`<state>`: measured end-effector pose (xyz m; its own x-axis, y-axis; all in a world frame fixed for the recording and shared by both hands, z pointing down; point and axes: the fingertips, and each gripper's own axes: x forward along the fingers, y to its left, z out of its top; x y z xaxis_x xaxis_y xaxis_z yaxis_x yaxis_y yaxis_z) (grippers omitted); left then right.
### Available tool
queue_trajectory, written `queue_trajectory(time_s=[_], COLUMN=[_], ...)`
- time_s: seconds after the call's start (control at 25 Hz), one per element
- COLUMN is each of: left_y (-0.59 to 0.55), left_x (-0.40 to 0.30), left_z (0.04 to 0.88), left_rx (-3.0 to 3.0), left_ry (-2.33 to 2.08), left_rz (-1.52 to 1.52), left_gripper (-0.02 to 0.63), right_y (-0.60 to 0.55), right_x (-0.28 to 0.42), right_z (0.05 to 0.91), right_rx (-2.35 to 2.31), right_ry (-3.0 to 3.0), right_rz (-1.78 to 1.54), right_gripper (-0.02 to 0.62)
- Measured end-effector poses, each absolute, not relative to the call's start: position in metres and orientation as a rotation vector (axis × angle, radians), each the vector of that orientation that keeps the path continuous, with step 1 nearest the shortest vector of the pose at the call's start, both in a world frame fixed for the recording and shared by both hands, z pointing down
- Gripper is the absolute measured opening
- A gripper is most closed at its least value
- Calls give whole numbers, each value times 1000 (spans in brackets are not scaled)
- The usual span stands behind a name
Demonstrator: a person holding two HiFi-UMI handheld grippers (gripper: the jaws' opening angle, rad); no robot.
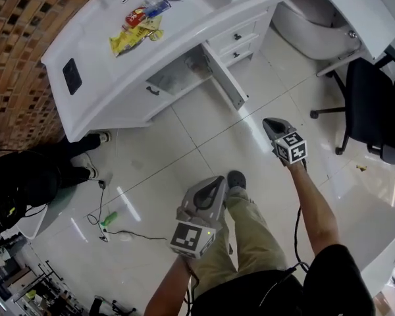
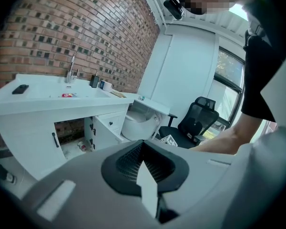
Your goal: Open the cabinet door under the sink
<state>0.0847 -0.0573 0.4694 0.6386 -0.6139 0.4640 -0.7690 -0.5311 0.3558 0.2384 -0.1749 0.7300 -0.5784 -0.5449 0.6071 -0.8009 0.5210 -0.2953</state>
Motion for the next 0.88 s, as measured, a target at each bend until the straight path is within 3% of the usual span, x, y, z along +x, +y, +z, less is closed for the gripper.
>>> queue_trajectory(time_s=[0.24, 0.44, 0.88], left_y=[-10, 41, 231], left_x=[63, 59, 26], left_z=[437, 400, 324], left_rx=[2286, 2292, 2398], left_ry=[-1137, -1178, -1296], left_rz=[342, 280, 208], left_gripper=[17, 17, 17], right_y=[-97, -38, 125], right_x=[231, 181, 71], right_z=[656, 594, 406], right_rx=[1181, 1083, 848], right_ry=[-2397, -2481, -2840], right_rz=[908, 1045, 793], right_gripper=[-9, -9, -9])
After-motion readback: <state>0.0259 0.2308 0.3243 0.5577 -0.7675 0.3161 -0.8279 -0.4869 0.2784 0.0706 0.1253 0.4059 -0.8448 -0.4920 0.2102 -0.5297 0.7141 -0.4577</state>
